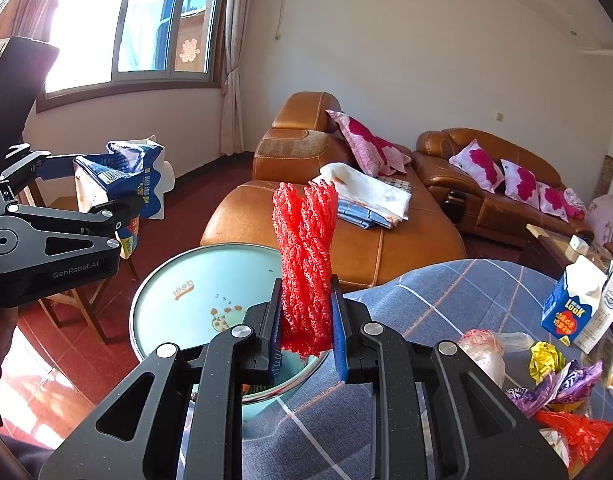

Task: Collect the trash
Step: 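Open the right gripper to drop the red net into the bin while the left gripper releases the carton, then grasp the white plastic bag with the left gripper while the right gripper grasps the red plastic bag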

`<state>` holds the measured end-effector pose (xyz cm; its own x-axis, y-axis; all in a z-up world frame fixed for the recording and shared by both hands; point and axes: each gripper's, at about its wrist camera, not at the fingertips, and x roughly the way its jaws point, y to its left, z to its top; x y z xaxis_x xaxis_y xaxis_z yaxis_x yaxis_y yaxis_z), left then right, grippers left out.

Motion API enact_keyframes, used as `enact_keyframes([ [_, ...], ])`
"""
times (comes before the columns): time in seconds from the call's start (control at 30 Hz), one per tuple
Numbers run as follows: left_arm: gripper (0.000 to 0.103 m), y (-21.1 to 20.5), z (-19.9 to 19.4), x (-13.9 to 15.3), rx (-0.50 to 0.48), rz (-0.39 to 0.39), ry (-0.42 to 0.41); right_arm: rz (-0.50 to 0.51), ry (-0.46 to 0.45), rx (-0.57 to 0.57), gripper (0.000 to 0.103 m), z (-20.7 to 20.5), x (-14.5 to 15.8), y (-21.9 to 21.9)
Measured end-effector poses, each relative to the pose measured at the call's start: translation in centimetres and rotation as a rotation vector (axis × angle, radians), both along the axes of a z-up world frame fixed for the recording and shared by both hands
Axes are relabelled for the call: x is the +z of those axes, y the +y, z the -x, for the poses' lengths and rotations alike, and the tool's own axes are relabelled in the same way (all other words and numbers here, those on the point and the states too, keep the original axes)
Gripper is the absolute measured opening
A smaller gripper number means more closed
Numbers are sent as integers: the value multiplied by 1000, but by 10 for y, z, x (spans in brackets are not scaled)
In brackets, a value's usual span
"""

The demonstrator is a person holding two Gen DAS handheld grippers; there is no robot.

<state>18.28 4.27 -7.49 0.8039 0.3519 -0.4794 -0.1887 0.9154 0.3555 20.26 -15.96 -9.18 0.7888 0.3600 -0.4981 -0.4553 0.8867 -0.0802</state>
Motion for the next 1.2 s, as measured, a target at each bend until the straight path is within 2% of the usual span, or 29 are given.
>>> enact_keyframes([
  [0.27,74,-4,-4,-2,-26,16,18,-3,2,20,24,-4,-7,5],
  [0.3,74,-4,-4,-3,-32,24,22,-7,4,18,33,-6,-8,5],
  [0.37,74,-4,-4,-2,-41,29,21,-18,15,15,44,-7,-10,3],
  [0.73,75,-7,-3,-2,-51,49,20,-24,24,-26,46,3,-11,-10],
  [0.93,75,-1,3,5,-31,37,-2,-26,3,-57,51,22,-4,-22],
  [1.1,75,-12,-1,3,-60,56,13,-24,9,-131,51,41,-1,-46],
  [1.17,79,-25,0,4,-91,67,12,-18,3,-183,51,52,1,-63],
  [1.2,87,-33,1,3,-113,71,8,-16,-1,-213,51,59,3,-74],
])
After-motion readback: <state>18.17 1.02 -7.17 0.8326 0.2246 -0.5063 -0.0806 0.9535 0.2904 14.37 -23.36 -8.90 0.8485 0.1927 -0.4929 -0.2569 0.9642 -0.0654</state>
